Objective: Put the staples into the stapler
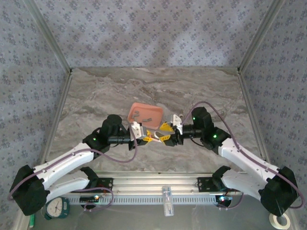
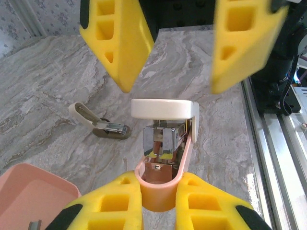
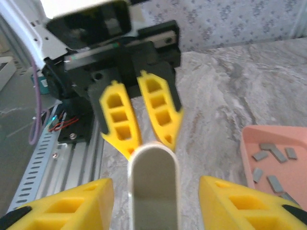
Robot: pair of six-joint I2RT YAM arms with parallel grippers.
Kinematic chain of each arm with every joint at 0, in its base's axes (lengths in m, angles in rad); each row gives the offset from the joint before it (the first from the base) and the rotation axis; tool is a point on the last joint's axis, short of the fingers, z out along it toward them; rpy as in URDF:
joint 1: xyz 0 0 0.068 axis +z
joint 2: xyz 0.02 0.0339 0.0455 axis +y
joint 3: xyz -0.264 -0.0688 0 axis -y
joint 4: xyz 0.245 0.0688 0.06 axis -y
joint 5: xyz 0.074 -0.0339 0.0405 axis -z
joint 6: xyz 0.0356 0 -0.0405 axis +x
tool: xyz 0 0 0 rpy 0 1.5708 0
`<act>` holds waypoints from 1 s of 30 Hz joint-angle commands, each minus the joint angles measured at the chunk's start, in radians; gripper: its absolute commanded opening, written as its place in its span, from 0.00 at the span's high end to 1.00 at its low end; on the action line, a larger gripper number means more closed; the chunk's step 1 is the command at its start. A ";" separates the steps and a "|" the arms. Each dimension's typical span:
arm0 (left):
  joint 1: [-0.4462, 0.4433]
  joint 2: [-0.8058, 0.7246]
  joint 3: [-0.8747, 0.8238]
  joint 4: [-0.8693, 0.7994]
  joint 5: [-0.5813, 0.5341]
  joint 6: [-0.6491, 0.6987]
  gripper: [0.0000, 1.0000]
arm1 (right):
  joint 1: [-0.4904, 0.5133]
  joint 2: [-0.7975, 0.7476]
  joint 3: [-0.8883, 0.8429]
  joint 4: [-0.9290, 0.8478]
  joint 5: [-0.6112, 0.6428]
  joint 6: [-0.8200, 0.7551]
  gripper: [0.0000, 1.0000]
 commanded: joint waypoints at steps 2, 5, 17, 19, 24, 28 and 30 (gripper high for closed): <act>0.002 0.007 0.009 -0.010 0.004 0.025 0.97 | 0.041 0.030 0.060 -0.044 0.014 -0.019 0.45; 0.002 0.005 0.007 -0.009 0.012 0.023 0.97 | 0.049 0.061 0.082 -0.047 0.029 -0.022 0.45; 0.000 -0.009 0.007 -0.014 0.010 0.026 0.98 | 0.046 0.121 0.128 -0.087 0.020 -0.039 0.68; 0.001 -0.009 0.004 -0.015 0.008 0.026 0.98 | 0.031 0.098 0.106 -0.074 0.033 -0.028 0.73; 0.000 -0.017 0.007 -0.019 0.007 0.025 0.99 | -0.023 0.035 0.030 -0.007 0.026 0.015 0.77; 0.001 -0.019 0.015 -0.032 0.004 0.021 0.99 | -0.059 0.008 -0.010 0.002 0.022 0.038 0.79; 0.000 -0.019 0.020 -0.038 0.002 0.022 0.99 | -0.076 -0.003 -0.031 0.006 0.034 0.052 0.80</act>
